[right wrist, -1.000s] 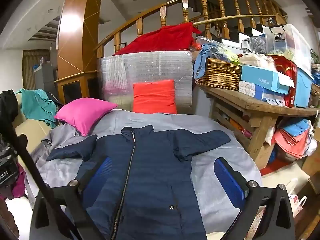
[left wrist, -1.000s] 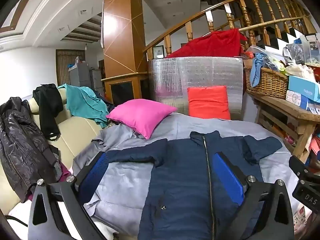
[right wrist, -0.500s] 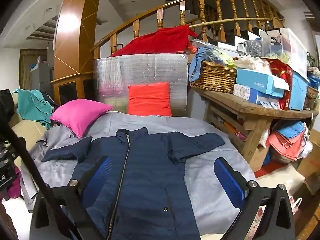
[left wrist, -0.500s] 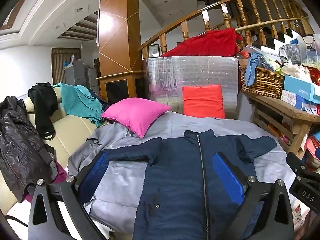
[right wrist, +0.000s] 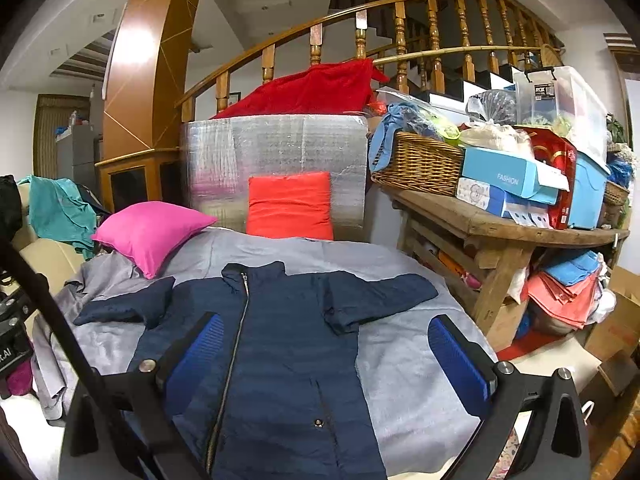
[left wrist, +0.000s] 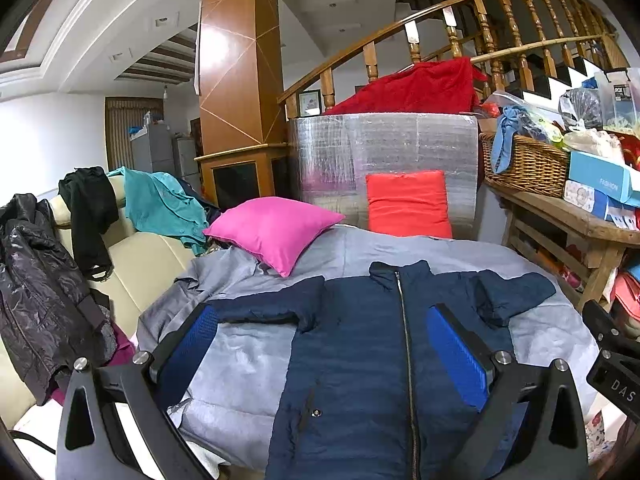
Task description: Fold large clothes
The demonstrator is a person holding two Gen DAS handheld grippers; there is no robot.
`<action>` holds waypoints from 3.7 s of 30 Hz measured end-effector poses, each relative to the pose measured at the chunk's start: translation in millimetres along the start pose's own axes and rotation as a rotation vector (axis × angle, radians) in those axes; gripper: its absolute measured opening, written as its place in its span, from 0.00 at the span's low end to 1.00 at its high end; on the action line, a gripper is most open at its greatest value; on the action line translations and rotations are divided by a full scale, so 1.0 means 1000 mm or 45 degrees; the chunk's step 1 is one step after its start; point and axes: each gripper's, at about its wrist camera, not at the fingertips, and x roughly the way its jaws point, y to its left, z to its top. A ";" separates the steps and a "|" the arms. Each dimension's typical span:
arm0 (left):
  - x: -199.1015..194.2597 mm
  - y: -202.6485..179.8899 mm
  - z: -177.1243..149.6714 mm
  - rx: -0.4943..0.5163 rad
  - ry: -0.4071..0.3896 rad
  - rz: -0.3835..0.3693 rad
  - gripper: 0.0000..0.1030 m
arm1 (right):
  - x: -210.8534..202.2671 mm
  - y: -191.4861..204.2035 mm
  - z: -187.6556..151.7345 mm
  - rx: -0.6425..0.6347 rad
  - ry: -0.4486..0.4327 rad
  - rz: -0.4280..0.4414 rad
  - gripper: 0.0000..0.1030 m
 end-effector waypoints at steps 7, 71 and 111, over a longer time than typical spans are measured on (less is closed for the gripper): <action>0.001 -0.002 -0.004 0.013 0.003 0.000 1.00 | 0.000 0.001 -0.002 0.001 -0.001 -0.001 1.00; 0.019 -0.005 -0.015 0.035 0.060 0.009 1.00 | 0.016 0.002 -0.007 -0.025 0.059 -0.012 1.00; 0.372 -0.074 -0.056 0.098 0.527 0.071 1.00 | 0.502 -0.237 -0.092 1.273 0.613 0.290 0.31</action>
